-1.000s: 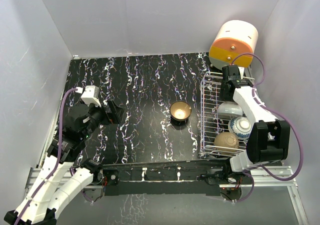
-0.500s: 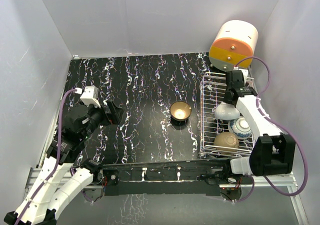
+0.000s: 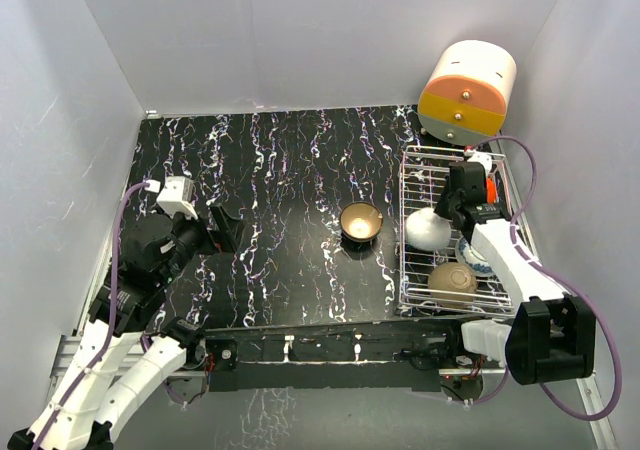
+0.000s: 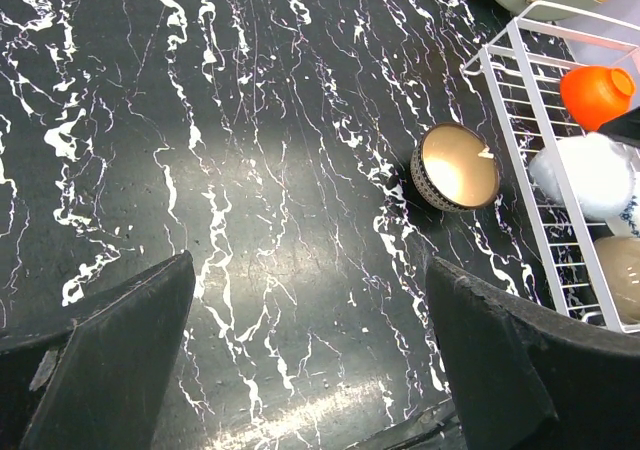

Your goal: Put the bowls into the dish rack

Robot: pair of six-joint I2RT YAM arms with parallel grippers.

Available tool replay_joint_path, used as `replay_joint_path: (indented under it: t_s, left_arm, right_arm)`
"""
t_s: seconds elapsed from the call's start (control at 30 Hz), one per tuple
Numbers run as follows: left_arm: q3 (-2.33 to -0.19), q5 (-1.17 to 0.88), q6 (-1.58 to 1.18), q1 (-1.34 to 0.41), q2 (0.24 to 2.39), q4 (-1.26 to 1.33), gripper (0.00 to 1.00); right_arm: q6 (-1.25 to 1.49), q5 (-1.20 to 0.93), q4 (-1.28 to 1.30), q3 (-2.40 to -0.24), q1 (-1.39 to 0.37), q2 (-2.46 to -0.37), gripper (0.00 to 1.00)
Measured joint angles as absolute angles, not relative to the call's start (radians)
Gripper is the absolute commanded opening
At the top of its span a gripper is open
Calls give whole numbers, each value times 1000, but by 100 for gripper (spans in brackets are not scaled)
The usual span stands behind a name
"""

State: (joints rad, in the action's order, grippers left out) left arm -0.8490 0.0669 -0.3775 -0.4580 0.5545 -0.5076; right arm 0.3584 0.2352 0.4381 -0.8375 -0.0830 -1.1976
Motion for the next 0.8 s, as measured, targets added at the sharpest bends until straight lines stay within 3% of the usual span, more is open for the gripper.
replay_joint_path:
  t_s: [0.43, 0.67, 0.8]
  left_arm:
    - [-849, 72, -377, -458, 540, -525, 97]
    - [-849, 74, -377, -458, 540, -525, 97]
    - [-849, 78, -377, -458, 543, -525, 97]
  right_arm:
    - [395, 230, 382, -736, -83, -1145, 23]
    - [392, 233, 393, -751, -86, -1110, 50]
    - [383, 229, 421, -817, -90, -1129, 57]
